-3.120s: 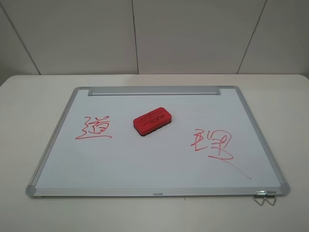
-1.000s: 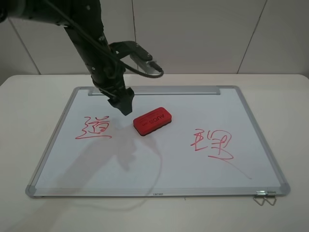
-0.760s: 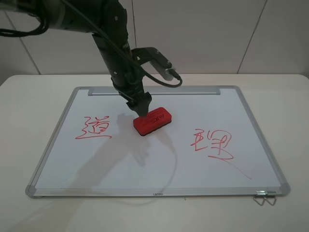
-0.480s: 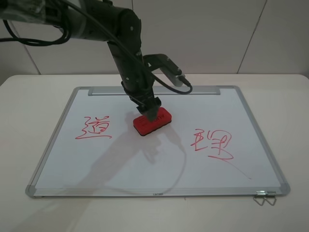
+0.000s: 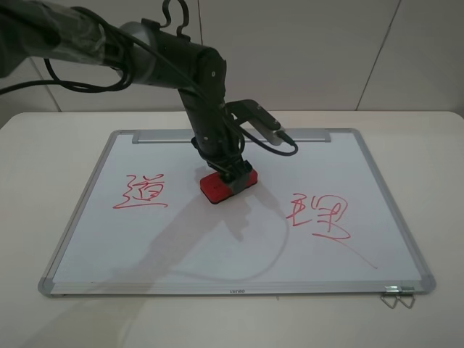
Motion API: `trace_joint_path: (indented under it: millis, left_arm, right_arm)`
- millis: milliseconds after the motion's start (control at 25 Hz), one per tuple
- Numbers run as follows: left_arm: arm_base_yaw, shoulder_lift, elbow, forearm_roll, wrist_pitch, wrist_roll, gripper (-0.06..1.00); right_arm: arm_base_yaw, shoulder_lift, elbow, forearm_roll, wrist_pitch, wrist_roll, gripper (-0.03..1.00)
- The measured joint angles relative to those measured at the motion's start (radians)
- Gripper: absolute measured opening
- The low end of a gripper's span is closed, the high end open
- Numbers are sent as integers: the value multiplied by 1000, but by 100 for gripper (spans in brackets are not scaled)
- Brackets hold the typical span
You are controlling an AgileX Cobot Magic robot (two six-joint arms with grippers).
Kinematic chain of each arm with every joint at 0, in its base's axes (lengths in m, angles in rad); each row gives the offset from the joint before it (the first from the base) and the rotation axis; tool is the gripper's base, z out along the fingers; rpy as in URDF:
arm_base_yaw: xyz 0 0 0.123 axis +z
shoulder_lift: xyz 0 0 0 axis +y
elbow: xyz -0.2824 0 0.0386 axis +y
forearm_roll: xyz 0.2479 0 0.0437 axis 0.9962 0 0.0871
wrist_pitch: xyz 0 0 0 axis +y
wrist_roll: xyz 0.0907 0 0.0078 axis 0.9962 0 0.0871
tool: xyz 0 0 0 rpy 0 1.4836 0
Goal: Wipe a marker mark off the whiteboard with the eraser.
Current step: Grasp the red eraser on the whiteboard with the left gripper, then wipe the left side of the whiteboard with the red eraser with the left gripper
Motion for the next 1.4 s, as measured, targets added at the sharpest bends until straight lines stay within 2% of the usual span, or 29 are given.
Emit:
trace_joint_path:
  millis: [320,760,880,960,1000,1400]
  left_arm:
    - [-2,20,0,0,-44,0,77]
    - [-5,40,0,-1,-44,-4,77]
    - [-5,40,0,-1,-44,-4,71]
    - [-5,40,0,-1,-44,-4,58]
    - [-5,40,0,-1,-44,-4,56]
    - [-5,40,0,-1,-43,-24,57]
  right_arm:
    - [0,0,0,0,0,0,71]
    - [0,0,0,0,0,0,71]
    - [0,0,0,0,0,0,71]
    - [0,0,0,0,0,0,71]
    - [0,0,0,0,0,0,71]
    - [0,0,0,0,0,0,71]
